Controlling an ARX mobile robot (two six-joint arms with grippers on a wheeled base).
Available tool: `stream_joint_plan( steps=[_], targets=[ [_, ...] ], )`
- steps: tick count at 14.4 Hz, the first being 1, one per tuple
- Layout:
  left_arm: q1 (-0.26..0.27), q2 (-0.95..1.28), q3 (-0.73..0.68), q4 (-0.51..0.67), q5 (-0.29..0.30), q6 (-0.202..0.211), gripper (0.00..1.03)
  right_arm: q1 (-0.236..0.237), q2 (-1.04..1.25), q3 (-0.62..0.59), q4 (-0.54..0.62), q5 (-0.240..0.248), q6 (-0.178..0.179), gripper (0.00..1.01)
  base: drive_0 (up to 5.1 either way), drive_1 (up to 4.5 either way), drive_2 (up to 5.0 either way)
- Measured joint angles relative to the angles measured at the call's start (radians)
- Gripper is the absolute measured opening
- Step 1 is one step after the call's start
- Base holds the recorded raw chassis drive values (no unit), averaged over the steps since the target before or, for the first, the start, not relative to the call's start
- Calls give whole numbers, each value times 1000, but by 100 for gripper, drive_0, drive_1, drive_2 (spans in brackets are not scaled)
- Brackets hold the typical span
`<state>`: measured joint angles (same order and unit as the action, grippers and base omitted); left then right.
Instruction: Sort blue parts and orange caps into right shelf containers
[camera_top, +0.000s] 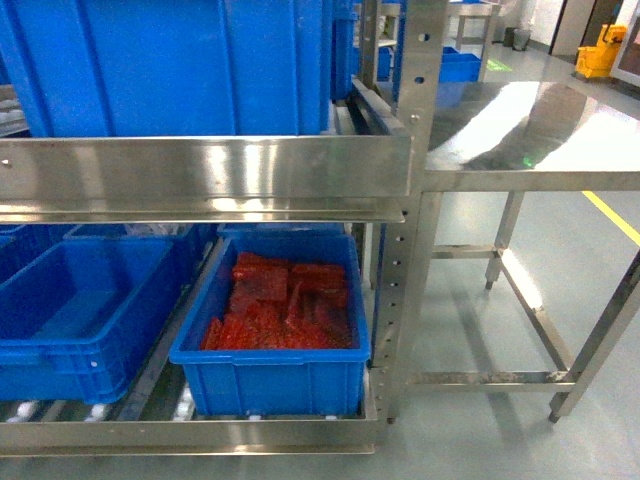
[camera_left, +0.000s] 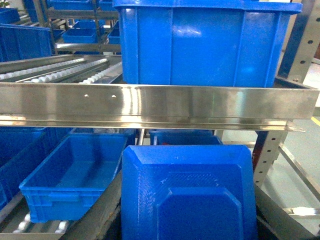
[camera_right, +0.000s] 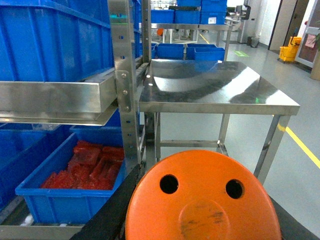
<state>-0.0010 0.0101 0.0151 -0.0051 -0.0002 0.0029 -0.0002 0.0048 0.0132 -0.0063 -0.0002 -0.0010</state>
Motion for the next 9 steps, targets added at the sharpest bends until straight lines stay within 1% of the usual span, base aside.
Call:
stream_joint_plan(
  steps=[9],
  targets=[
    [0, 0, 0, -2, 0, 0, 43, 0, 0, 0, 0, 0, 0, 44, -504, 242, 242]
  ],
)
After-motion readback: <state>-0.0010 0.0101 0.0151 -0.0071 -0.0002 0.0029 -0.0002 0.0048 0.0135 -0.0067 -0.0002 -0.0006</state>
